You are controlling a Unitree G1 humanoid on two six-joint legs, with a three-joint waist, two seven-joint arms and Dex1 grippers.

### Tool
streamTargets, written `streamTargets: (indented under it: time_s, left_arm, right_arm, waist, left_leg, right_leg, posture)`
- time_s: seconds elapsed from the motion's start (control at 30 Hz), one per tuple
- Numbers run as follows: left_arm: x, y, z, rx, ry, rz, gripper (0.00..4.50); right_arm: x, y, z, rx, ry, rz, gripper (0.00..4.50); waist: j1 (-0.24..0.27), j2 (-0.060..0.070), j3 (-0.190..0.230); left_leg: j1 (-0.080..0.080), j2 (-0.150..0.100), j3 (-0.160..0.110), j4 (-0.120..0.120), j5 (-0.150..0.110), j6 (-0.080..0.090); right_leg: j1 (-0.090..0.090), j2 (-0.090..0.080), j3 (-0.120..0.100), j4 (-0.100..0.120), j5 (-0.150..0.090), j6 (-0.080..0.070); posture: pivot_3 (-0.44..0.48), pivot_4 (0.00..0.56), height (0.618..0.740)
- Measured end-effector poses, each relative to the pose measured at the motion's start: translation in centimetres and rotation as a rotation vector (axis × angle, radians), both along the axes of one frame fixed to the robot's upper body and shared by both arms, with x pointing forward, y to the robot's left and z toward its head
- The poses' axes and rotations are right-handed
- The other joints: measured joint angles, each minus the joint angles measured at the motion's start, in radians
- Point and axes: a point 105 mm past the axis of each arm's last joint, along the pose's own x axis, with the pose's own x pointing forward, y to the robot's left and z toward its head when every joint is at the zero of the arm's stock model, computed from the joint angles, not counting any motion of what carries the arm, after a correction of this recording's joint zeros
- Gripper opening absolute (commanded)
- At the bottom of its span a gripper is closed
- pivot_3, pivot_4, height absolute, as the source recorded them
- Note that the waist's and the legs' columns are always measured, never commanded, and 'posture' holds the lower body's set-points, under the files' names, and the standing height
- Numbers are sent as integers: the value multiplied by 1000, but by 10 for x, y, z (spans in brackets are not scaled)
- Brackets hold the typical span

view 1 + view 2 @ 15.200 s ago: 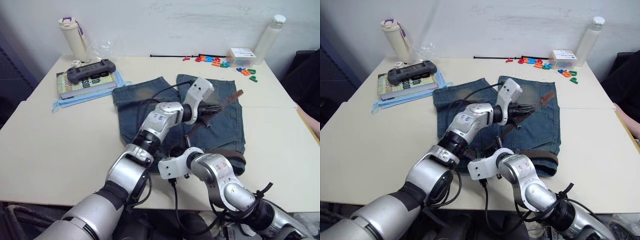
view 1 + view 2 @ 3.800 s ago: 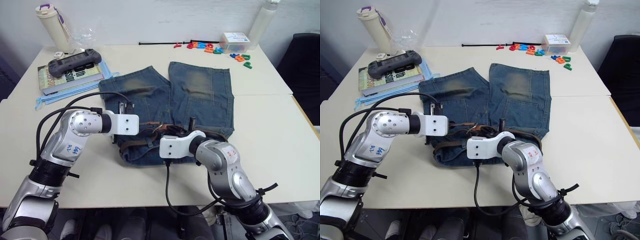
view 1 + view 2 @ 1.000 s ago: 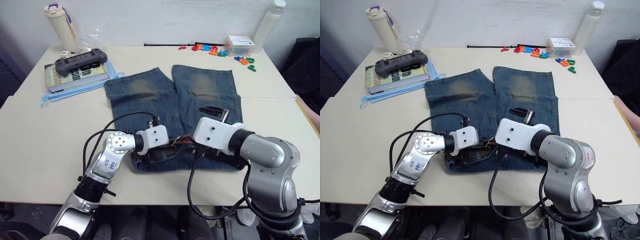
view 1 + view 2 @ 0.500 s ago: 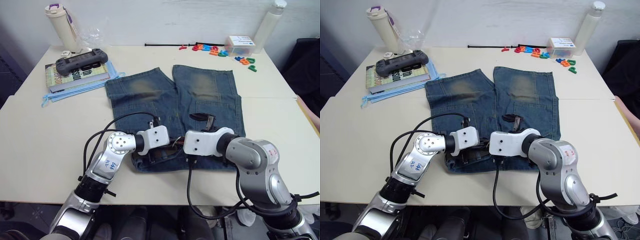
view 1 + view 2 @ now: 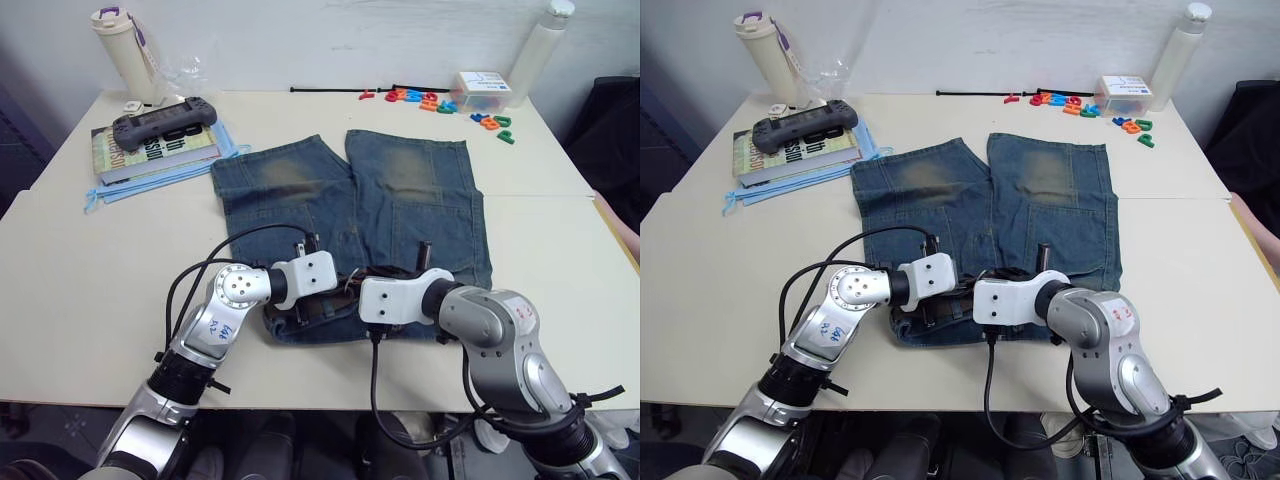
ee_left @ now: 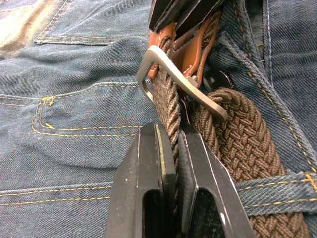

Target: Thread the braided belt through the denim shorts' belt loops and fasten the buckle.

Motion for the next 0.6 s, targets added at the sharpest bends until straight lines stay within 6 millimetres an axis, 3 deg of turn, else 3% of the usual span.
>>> streamTargets:
  time_s: [0.03, 0.3, 0.53, 0.6]
  left_arm:
    - [0, 1, 0, -4, 2, 2, 0]
    - [-1, 18, 9, -77, 27, 39, 3255]
    - [-18, 54, 27, -225, 150, 58, 3255]
    - [-34, 72, 33, -301, 266, 31, 3255]
  right_arm:
    - [-1, 0, 0, 7, 1, -3, 26]
    - [-3, 0, -1, 35, 5, -19, 0]
    - [-4, -2, -3, 46, 11, -44, 0]
    - [-4, -2, -3, 53, 9, -43, 0]
  waist:
    - [0, 0, 0]
    - [-1, 0, 0]
    - [-4, 0, 0]
    - [-11, 0, 0]
  left_leg:
    - [0, 0, 0, 0, 0, 0]
    - [0, 0, 0, 0, 0, 0]
    - [-1, 1, -1, 0, 0, 0]
    - [-1, 1, -1, 0, 0, 0]
  right_leg:
    - [0, 0, 0, 0, 0, 0]
    - [0, 0, 0, 0, 0, 0]
    - [-1, 0, 0, 0, 0, 0]
    - [-1, 0, 0, 0, 0, 0]
  posture:
    - [0, 150, 654]
    - [0, 150, 654]
    - [0, 150, 654]
    - [0, 150, 654]
